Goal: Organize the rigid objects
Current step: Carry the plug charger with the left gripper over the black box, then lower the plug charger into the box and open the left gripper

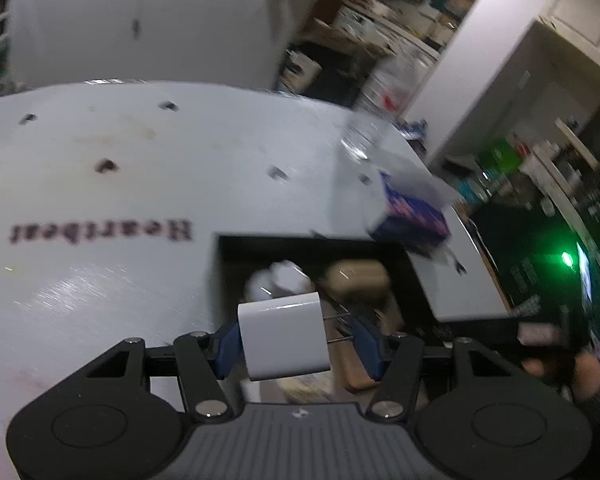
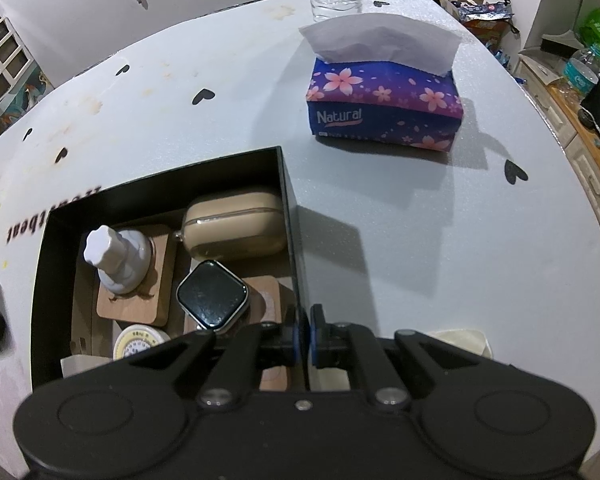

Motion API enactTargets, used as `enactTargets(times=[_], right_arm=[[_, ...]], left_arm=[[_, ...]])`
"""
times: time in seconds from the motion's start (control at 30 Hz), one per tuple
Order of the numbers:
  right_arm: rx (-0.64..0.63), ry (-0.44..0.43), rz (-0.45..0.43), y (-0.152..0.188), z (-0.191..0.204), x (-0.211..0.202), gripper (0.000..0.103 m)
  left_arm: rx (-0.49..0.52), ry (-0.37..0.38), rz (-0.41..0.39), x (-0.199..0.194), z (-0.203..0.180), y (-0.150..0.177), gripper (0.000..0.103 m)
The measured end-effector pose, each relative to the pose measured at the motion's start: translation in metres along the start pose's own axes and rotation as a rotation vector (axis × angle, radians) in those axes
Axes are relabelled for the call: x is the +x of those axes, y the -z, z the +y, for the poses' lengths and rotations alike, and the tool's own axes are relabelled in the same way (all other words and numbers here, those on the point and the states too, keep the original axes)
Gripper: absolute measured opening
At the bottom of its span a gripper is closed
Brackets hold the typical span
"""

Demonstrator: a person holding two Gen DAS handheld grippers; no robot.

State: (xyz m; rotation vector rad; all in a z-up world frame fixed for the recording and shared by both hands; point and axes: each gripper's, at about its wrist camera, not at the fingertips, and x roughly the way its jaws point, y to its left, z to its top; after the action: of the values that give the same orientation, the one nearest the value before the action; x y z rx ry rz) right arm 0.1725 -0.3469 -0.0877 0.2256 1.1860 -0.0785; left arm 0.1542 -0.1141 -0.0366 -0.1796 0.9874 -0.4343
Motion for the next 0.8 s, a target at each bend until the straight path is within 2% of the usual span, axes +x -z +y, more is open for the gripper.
enactTargets(times=[0.13, 0.27, 0.67, 0.8], right_arm=[[-0.005, -0.001, 0.0, 0.0, 0.001, 0.0, 0.006], [-0.008, -0.001, 0.001, 0.0, 0.001, -0.001, 0.006], [-0.015, -0.01, 0.002, -0.001, 0.0, 0.0, 0.006], [-0.015, -0.012, 0.003, -0.001, -0.001, 0.0, 0.006]], left_arm=[[0.023, 0.04, 0.061, 0.013, -0.021, 0.011, 0.059], [-0.001, 0.07, 0.111, 0.028, -0.033, 0.015, 0.059], [-0.006, 0.089, 0.188, 0.048, -0.049, 0.022, 0.059], [0.007, 0.073, 0.212, 0.051, -0.052, 0.023, 0.061]])
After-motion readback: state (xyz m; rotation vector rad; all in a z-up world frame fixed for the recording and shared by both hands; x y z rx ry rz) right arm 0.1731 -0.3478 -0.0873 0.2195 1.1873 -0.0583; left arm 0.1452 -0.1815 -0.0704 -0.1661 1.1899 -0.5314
